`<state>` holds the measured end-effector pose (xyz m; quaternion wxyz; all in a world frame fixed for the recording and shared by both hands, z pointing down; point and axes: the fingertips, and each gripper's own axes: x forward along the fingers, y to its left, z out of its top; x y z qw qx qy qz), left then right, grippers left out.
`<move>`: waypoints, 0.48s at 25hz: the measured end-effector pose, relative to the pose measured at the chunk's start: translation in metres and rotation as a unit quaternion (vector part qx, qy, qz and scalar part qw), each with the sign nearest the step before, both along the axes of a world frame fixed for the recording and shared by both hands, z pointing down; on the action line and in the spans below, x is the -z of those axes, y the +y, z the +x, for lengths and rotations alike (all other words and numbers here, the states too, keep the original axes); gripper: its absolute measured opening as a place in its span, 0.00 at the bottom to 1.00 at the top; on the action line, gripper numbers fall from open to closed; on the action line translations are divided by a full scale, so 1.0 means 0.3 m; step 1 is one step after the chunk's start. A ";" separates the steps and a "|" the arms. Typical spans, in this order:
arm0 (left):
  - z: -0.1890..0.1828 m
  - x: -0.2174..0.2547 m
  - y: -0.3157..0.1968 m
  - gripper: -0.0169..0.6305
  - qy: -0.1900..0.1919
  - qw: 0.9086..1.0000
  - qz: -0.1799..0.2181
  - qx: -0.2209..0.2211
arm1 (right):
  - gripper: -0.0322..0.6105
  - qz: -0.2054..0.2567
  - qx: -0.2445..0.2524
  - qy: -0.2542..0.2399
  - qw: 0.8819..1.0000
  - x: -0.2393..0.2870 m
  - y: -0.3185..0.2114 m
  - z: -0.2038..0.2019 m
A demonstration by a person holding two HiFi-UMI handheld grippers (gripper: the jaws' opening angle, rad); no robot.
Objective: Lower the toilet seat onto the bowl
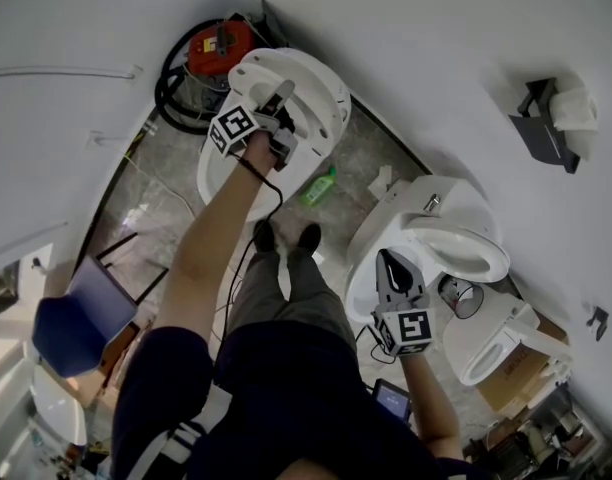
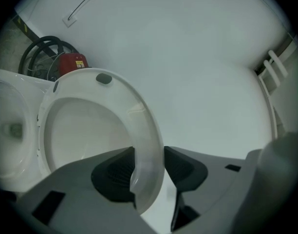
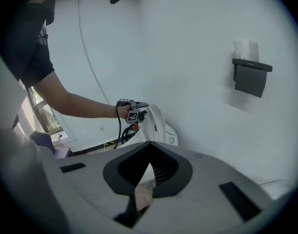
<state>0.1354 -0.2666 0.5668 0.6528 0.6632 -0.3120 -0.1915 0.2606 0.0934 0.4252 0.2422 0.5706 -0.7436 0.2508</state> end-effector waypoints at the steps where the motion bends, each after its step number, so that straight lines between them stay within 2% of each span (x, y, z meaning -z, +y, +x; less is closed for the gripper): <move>1: -0.009 0.003 0.009 0.34 0.001 1.000 0.001 0.001 | 0.08 -0.002 0.001 0.000 1.000 0.001 0.001 -0.004; 12: -0.129 0.016 0.116 0.34 0.018 1.000 0.015 0.006 | 0.08 -0.006 0.021 -0.001 1.000 -0.004 0.010 -0.056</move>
